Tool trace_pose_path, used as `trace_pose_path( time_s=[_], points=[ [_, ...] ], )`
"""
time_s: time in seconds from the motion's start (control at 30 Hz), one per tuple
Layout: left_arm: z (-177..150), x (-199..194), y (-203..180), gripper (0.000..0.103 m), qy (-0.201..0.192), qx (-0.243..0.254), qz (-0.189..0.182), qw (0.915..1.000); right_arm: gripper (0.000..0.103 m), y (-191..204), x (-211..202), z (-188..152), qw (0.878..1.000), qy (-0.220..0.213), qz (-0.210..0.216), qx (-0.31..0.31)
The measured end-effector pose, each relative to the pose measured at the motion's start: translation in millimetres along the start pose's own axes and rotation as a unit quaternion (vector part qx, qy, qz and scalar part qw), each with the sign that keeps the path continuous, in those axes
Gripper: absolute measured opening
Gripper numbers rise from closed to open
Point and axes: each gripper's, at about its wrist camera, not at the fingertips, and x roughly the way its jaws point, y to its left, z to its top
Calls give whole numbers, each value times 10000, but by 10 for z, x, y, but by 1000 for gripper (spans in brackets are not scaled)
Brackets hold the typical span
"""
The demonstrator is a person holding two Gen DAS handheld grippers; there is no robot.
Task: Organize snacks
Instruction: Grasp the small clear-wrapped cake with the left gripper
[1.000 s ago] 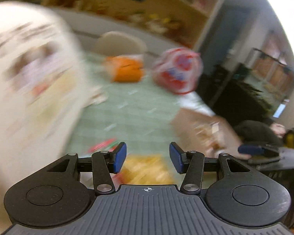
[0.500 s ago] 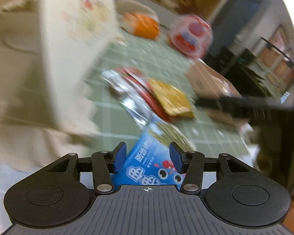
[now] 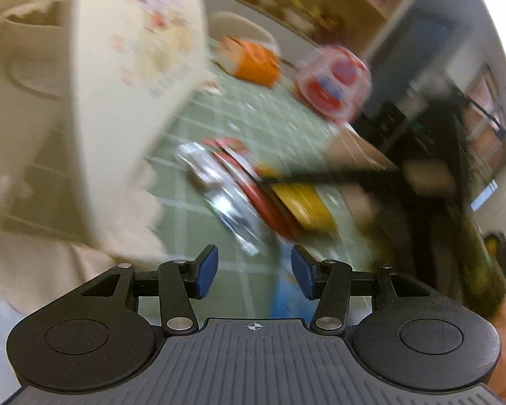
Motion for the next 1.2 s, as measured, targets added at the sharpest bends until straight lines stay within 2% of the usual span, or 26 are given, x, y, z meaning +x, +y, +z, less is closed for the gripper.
trace_pose_path(
  time_s=[0.07, 0.23, 0.37, 0.5, 0.6, 0.67, 0.73, 0.8, 0.9, 1.0, 1.1, 1.2],
  points=[
    [110, 48, 63, 54, -139, -71, 122, 9998, 77, 4, -122, -162, 9998, -55, -100, -186],
    [395, 265, 44, 54, -385, 8, 412, 9984, 76, -157, -472, -617, 9991, -68, -346, -234],
    [551, 509, 26, 53, -216, 75, 811, 9964, 76, -375, -691, -901, 9958, -199, -874, -159],
    [554, 729, -78, 53, -25, 300, 889, 9956, 76, -613, -819, -1053, 9921, -262, -1206, 231],
    [479, 785, -232, 53, 86, 739, 831, 9938, 76, -599, -983, -1090, 9916, -477, -1128, 415],
    [407, 779, -324, 53, 215, 1075, 736, 9912, 81, -452, -1106, -1102, 9921, -703, -993, 302],
    [303, 719, -398, 46, 354, 1440, 718, 9863, 86, -264, -1188, -1124, 9930, -862, -796, 109],
    [207, 605, -414, 45, 471, 1674, 687, 9824, 86, -67, -1213, -1171, 9950, -860, -503, -67],
    [83, 423, -386, 45, 564, 1854, 708, 9785, 86, 212, -1180, -1273, 9962, -774, -59, -395],
    [-41, 215, -343, 45, 601, 1836, 680, 9788, 86, 448, -1105, -1383, 9953, -668, 162, -686],
    [-111, 112, -337, 45, 610, 1748, 625, 9807, 86, 594, -1024, -1476, 9936, -620, 95, -939],
    [-158, 95, -382, 45, 575, 1784, 632, 9802, 86, 558, -1042, -1523, 9938, -661, 22, -896]
  ],
)
